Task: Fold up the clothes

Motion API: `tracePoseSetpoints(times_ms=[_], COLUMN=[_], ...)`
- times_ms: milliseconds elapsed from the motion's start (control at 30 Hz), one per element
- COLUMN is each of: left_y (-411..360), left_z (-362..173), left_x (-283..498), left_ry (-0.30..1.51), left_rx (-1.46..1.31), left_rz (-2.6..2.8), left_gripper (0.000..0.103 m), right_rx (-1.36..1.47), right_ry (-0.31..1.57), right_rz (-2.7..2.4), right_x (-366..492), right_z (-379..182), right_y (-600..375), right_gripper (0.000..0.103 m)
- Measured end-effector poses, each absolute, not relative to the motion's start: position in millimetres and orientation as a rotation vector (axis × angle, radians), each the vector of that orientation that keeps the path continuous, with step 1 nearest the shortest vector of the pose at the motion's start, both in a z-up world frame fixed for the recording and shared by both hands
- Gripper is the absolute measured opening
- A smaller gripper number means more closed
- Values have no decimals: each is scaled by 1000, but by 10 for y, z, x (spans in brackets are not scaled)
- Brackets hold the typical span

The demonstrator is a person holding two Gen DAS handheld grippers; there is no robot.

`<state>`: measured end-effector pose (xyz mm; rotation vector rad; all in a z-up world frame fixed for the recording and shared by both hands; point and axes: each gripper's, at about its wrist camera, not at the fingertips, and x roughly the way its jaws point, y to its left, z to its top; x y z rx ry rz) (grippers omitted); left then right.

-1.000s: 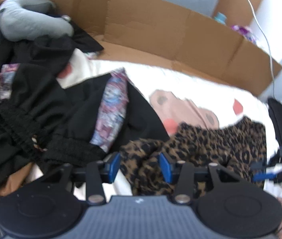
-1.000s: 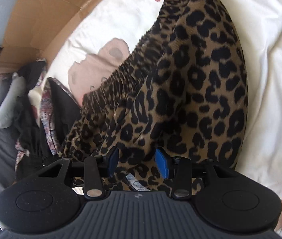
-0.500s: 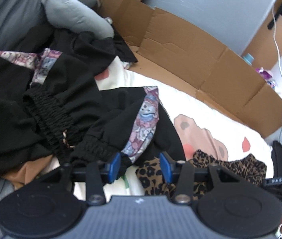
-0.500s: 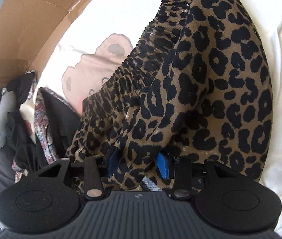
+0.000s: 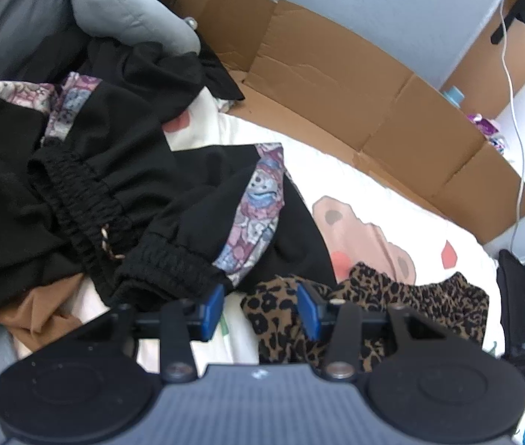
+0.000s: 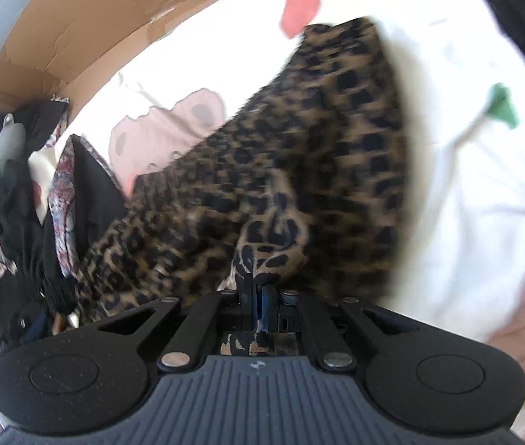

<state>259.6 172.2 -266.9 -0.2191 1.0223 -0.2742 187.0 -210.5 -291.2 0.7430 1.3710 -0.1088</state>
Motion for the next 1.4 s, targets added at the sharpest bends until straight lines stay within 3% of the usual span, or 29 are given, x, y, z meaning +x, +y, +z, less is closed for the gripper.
tracePoseSetpoints(times_ms=[400, 800, 1233, 1267, 1400], left_y=[1363, 861, 448, 423, 330], left_z=[-2734, -2847, -2992, -3016, -3096], left_x=[2523, 2446, 2769, 2795, 2867], left_ry=[1039, 1038, 1004, 1008, 1020], left_rx=[-116, 35, 133, 137, 155], left_rz=[-300, -343, -393, -398, -426], left_gripper=[47, 47, 46, 46, 46], right_rx=[651, 595, 456, 456, 434], right_ry=[1328, 1279, 1196, 1182, 1134], right_rz=[-158, -253, -259, -249, -204], right_x=[1134, 403, 426, 466, 632], right_z=[-2838, -3251, -3136, -3113, -3022], right_y=[-2948, -3657, -3906, -3906, -3845], right_gripper=[0, 0, 5, 6, 34])
